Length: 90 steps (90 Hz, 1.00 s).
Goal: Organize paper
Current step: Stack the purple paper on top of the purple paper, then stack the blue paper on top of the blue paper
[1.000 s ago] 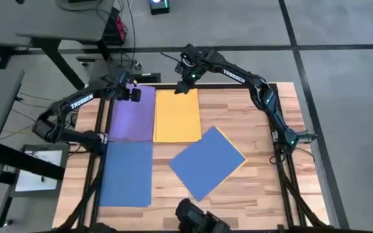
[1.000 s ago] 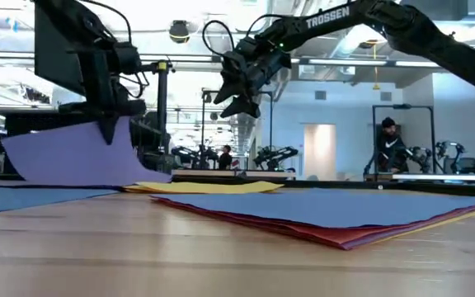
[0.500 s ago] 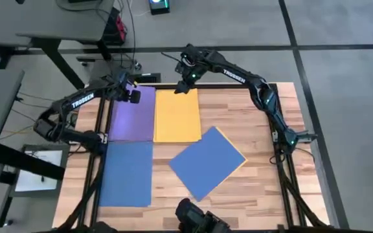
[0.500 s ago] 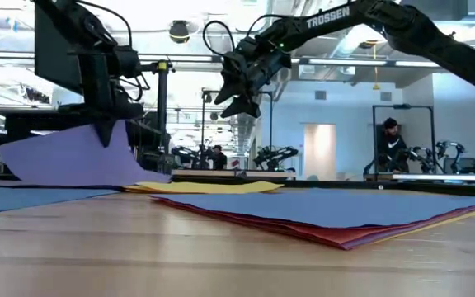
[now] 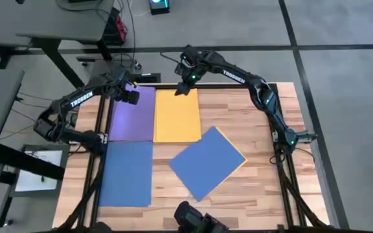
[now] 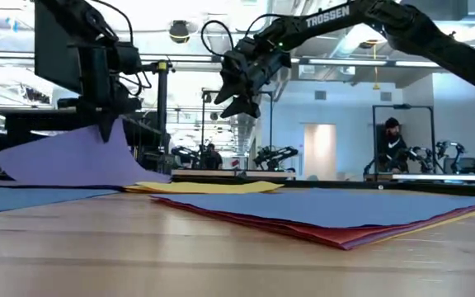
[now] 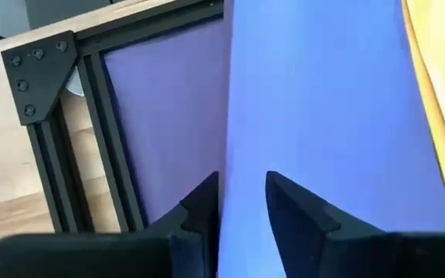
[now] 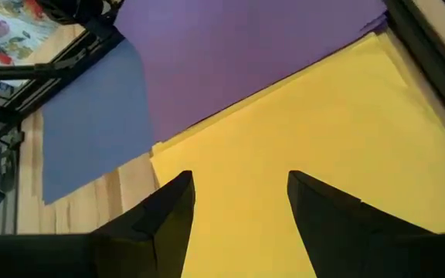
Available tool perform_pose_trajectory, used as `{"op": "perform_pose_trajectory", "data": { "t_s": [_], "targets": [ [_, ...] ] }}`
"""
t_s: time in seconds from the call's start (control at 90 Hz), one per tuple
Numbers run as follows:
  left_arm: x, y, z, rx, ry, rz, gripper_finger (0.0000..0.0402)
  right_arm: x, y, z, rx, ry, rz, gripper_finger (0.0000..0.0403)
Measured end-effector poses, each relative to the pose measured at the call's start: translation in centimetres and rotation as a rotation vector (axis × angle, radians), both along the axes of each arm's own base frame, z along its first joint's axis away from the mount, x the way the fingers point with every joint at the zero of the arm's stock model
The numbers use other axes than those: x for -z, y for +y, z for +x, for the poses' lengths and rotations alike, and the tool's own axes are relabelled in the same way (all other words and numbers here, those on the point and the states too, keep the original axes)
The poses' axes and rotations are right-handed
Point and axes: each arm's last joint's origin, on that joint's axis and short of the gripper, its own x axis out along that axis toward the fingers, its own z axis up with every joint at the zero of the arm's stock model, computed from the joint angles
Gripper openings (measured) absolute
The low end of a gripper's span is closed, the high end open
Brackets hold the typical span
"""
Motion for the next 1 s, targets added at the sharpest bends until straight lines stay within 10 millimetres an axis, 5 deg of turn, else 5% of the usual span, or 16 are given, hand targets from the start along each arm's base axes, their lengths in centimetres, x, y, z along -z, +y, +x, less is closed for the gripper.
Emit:
{"op": "perform_pose_trajectory", "data": {
  "t_s": [0.689,0.867,1.0],
  "targets": [
    [-5.6,-1.0,0.0,0.066,0.057,-0.046,0.0084,-0.6,-0.4,-0.5,0.01,-0.013,-0.007,0.0198],
    [-8.2,-1.7,-0.3,0.118,0.072,-0.001,0.0081,-3.2,-0.2,-1.9,0.024,-0.046,-0.03,0.0198],
    [-10.0,-2.9,-0.6,0.188,0.054,0.062,0.008,-7.2,1.2,-3.6,0.017,-0.109,-0.075,0.0198]
  ]
}}
